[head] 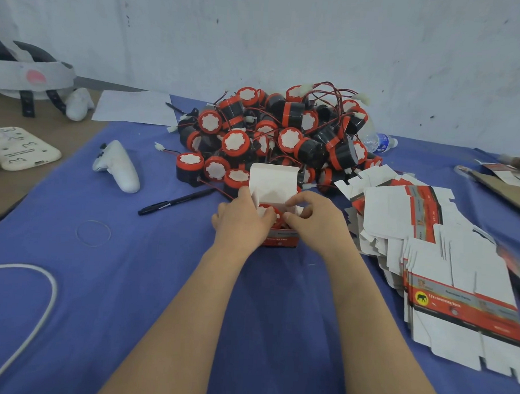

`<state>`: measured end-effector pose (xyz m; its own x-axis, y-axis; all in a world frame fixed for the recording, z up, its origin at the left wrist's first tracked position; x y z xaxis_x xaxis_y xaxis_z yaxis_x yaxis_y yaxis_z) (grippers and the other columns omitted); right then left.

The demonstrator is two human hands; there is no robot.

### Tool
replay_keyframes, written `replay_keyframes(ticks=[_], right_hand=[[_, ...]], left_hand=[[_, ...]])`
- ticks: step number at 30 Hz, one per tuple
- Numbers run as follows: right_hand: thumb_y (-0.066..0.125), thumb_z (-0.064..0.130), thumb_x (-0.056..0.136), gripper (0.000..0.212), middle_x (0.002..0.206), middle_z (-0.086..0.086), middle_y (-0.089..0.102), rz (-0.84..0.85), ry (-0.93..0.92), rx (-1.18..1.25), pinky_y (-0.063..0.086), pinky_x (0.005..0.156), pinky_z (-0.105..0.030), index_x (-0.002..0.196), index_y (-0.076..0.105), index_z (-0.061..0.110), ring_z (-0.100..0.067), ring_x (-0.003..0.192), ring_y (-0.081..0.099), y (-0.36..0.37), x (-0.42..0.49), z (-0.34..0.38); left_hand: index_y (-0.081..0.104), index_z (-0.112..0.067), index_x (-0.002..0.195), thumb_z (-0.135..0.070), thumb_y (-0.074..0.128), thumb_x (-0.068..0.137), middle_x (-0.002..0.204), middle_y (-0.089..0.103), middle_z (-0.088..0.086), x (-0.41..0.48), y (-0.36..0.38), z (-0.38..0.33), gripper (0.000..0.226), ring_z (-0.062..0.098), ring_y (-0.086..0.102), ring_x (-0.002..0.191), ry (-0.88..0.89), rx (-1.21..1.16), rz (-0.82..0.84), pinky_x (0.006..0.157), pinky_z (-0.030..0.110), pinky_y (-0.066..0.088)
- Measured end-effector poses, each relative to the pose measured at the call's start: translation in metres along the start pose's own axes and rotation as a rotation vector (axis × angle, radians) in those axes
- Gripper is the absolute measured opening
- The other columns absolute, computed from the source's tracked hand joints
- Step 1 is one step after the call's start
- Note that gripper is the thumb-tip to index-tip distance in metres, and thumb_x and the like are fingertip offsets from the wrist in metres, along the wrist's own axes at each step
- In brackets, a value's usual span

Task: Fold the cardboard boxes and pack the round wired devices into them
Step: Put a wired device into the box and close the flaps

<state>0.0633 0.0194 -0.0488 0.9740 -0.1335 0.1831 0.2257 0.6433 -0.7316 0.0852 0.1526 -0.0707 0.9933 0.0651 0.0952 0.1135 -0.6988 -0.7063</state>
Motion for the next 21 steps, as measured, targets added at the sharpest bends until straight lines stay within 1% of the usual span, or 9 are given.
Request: replay_keyframes(ticks=[2, 4, 7, 10, 12, 14, 16, 19, 21], right_hand=[[0.060, 0.021, 0.091, 0.016, 0.089, 0.007, 0.061, 0.011, 0.008, -0.054, 0.051, 0.077, -0.031, 0.103, 0.069, 0.023, -0.018, 0.097, 0.058, 0.003, 0.001, 0.001], [0.057, 0.022, 0.092, 0.019, 0.109, -0.004, 0.063, 0.013, 0.036, -0.121, 0.051, 0.089, -0.040, 0.102, 0.073, 0.023, -0.025, 0.110, 0.054, 0.005, 0.002, 0.001], [0.056, 0.028, 0.091, 0.021, 0.125, -0.008, 0.048, 0.006, 0.096, -0.239, 0.041, 0.097, -0.042, 0.103, 0.073, 0.029, -0.035, 0.117, 0.042, 0.004, 0.002, 0.003], [0.060, 0.029, 0.089, 0.019, 0.132, -0.007, 0.034, 0.026, 0.156, -0.268, 0.031, 0.102, -0.047, 0.103, 0.072, 0.033, -0.038, 0.122, 0.032, 0.000, 0.000, 0.002], [0.062, 0.027, 0.087, 0.019, 0.131, -0.008, 0.033, 0.027, 0.164, -0.239, 0.035, 0.102, -0.045, 0.103, 0.071, 0.032, -0.037, 0.120, 0.036, 0.000, -0.001, 0.003], [0.060, 0.021, 0.087, 0.021, 0.127, -0.012, 0.036, 0.028, 0.120, -0.225, 0.043, 0.096, -0.039, 0.104, 0.072, 0.025, -0.032, 0.113, 0.042, 0.001, 0.001, 0.006], [0.056, 0.016, 0.087, 0.022, 0.119, -0.015, 0.049, 0.056, 0.062, -0.215, 0.047, 0.086, -0.035, 0.100, 0.074, 0.015, -0.025, 0.107, 0.043, 0.002, 0.002, 0.008], [0.054, 0.011, 0.086, 0.023, 0.094, -0.017, 0.070, 0.124, 0.037, -0.110, 0.048, 0.083, -0.035, 0.089, 0.076, 0.004, -0.028, 0.102, 0.054, -0.002, 0.002, 0.003], [0.057, 0.009, 0.085, 0.023, 0.094, -0.009, 0.073, 0.157, 0.058, -0.046, 0.049, 0.080, -0.028, 0.095, 0.077, 0.010, -0.022, 0.097, 0.061, -0.006, 0.000, 0.002]], left_hand=[[0.039, -0.017, 0.130, -0.039, 0.051, 0.093, 0.126, 0.056, 0.007, 0.000, 0.000, 0.000, 0.045, 0.030, 0.044, 0.118, 0.000, 0.002, -0.005, 0.094, 0.041, 0.035], [0.039, -0.017, 0.129, -0.040, 0.052, 0.093, 0.125, 0.056, 0.008, 0.001, 0.000, 0.000, 0.044, 0.030, 0.044, 0.118, 0.000, 0.003, -0.003, 0.094, 0.040, 0.035], [0.040, -0.017, 0.129, -0.040, 0.052, 0.093, 0.125, 0.056, 0.008, 0.000, 0.000, 0.000, 0.045, 0.030, 0.043, 0.118, -0.003, 0.010, 0.000, 0.095, 0.041, 0.035], [0.042, -0.016, 0.129, -0.039, 0.054, 0.092, 0.127, 0.051, 0.008, -0.002, -0.001, -0.001, 0.046, 0.029, 0.042, 0.118, 0.014, 0.025, -0.027, 0.096, 0.041, 0.036], [0.044, -0.014, 0.128, -0.038, 0.056, 0.091, 0.127, 0.044, 0.010, -0.003, -0.002, -0.003, 0.046, 0.028, 0.044, 0.115, 0.035, 0.006, -0.057, 0.094, 0.038, 0.040], [0.044, -0.013, 0.126, -0.035, 0.058, 0.090, 0.125, 0.039, 0.009, -0.005, -0.002, -0.005, 0.044, 0.024, 0.048, 0.101, 0.050, -0.046, -0.058, 0.082, 0.033, 0.043], [0.044, -0.013, 0.124, -0.034, 0.057, 0.091, 0.122, 0.038, 0.008, -0.006, -0.002, -0.006, 0.041, 0.020, 0.045, 0.088, 0.055, -0.065, -0.049, 0.073, 0.030, 0.038], [0.044, -0.012, 0.123, -0.034, 0.057, 0.091, 0.122, 0.038, 0.008, -0.006, -0.002, -0.006, 0.041, 0.024, 0.050, 0.093, 0.052, -0.068, -0.046, 0.072, 0.030, 0.037], [0.044, -0.012, 0.123, -0.034, 0.058, 0.090, 0.122, 0.039, 0.008, -0.007, -0.002, -0.006, 0.041, 0.027, 0.053, 0.099, 0.054, -0.070, -0.044, 0.073, 0.030, 0.039]])
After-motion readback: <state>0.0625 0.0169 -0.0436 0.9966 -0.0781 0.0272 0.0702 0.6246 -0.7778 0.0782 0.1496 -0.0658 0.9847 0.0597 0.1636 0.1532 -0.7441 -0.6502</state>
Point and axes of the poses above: each hand's wrist, its own x-axis towards the middle knuckle, its own y-axis out of the palm, z = x × y, the point moved 3 cm from there along x, towards the middle knuckle
